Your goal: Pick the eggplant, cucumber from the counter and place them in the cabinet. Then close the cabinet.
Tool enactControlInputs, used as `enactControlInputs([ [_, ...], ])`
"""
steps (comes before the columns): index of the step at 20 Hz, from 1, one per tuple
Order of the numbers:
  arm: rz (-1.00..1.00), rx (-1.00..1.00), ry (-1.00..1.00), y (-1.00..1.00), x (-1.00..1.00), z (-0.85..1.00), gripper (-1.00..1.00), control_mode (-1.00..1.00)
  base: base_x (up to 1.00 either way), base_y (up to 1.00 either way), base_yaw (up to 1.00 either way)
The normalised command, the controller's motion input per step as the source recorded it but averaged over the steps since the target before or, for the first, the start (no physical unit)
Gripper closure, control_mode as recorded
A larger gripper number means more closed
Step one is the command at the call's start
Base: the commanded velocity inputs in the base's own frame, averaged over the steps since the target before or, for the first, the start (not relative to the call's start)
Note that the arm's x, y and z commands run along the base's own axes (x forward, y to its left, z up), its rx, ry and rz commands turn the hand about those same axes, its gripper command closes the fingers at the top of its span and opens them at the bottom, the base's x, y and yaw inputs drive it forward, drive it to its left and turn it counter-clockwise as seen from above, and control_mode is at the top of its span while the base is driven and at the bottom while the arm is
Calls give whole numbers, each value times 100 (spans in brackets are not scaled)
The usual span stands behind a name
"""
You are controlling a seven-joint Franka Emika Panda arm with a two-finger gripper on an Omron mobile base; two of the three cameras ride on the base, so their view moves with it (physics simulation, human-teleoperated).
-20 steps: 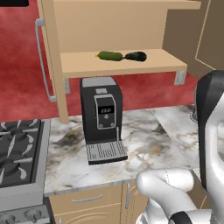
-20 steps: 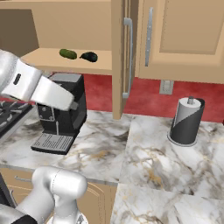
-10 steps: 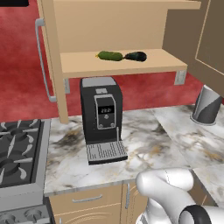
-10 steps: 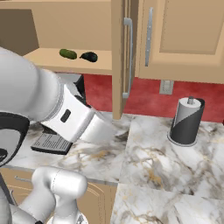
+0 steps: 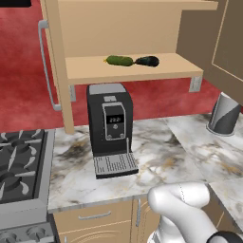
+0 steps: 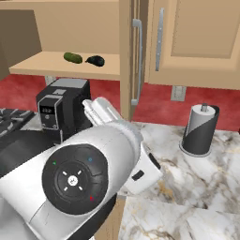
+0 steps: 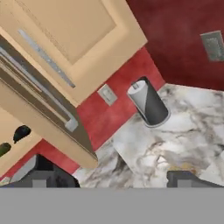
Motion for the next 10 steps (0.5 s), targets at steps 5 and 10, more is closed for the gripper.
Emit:
enactControlInputs([
  [5, 1, 24, -6, -34, 100, -22, -100, -100, 0, 0, 0],
  [10, 2, 22, -5, -26, 100, -6, -100, -100, 0, 0, 0],
])
